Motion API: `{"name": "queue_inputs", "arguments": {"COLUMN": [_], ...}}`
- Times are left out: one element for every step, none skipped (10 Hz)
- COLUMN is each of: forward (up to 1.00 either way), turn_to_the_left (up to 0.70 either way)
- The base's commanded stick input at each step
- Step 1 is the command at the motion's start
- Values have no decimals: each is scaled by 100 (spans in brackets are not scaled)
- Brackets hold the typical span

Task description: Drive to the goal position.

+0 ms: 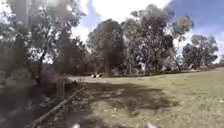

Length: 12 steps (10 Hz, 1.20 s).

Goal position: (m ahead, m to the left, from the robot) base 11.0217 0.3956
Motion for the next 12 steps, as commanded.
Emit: {"name": "queue_inputs", "arguments": {"forward": [70,70,70,70,70,70,70,70,70,70,70,70], "turn_to_the_left": [0,0,0,0,0,0,0,0,-10,-35,-35,-35]}}
